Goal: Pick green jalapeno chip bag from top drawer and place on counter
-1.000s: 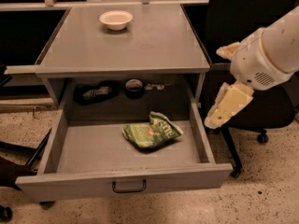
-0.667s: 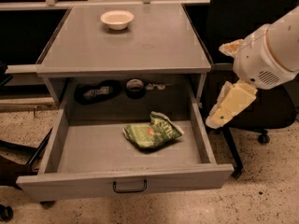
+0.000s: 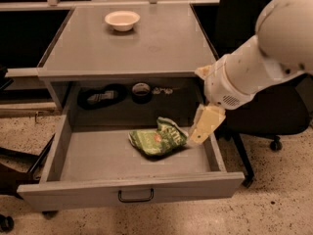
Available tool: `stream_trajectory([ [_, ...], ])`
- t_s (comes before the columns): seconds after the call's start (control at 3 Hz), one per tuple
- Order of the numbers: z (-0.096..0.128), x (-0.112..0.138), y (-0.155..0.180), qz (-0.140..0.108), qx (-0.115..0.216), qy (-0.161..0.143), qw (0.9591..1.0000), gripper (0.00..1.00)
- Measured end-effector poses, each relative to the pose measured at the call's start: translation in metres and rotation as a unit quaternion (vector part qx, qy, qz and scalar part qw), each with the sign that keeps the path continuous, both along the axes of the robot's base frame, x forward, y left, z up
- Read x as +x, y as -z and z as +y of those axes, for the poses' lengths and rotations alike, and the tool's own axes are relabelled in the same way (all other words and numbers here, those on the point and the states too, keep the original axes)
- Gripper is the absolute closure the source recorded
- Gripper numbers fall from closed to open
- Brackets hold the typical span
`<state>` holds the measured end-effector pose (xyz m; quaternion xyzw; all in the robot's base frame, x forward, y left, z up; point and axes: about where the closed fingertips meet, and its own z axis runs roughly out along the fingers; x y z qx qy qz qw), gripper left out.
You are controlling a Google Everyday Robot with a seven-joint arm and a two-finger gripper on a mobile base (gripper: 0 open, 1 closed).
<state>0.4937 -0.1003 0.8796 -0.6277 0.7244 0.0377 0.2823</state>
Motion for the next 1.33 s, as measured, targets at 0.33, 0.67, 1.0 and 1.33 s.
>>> stream_trajectory([
  [0.33, 0.028, 0.025, 0.07, 0.007, -0.005, -0.01, 0.9999, 0.0],
  [0.67, 0.028, 0.025, 0.07, 0.007, -0.005, -0.01, 0.9999, 0.0],
  [1.0, 0.046, 0.058, 0.094, -0.002, 0.01, -0.024, 0.9996, 0.0],
  [1.33, 0.065, 0.116, 0.128, -0.022, 0.024, -0.027, 0.9991, 0.0],
])
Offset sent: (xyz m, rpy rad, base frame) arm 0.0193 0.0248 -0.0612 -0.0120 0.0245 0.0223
